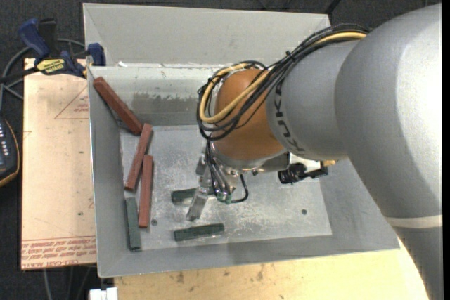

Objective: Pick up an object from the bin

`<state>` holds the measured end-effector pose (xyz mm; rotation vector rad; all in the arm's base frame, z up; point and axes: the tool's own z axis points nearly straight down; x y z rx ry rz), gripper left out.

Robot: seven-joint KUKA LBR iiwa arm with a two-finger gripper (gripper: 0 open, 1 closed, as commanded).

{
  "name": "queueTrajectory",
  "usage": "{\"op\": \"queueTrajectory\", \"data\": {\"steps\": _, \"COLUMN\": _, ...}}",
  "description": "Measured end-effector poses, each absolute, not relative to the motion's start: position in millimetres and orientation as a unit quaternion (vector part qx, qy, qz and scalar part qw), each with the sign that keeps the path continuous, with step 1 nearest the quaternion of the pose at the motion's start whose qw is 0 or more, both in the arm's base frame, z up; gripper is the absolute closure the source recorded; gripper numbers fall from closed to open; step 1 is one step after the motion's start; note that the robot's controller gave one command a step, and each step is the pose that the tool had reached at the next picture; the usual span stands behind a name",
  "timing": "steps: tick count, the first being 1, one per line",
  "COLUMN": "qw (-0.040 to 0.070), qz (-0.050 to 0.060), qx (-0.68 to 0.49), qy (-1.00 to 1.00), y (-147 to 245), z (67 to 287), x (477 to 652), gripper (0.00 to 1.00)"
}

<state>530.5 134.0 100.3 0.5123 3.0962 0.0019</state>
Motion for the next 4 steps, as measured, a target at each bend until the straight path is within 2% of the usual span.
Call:
{"op": "queueTrajectory", "data": {"steps": 1, "qw": 0.001, "qz": 0.001, "qx": 0.221, "qy": 0.975, "y": 139.6, "z": 99.7, "x": 535.7, "gripper": 0.00}}
{"op": "queueTrajectory", "data": {"steps": 2, "qw": -0.001, "qz": 0.000, "qx": 0.270, "qy": 0.963, "y": 122.3, "z": 68.7, "x": 532.0, "gripper": 0.00}}
{"op": "queueTrajectory", "data": {"steps": 3, "qw": 0.001, "qz": 0.001, "qx": 0.325, "qy": 0.946, "y": 124.2, "z": 70.0, "x": 546.2, "gripper": 0.00}}
{"op": "queueTrajectory", "data": {"steps": 4, "qw": 0.001, "qz": 0.001, "qx": 0.326, "qy": 0.946, "y": 124.2, "z": 70.9, "x": 546.7, "gripper": 1.00}}
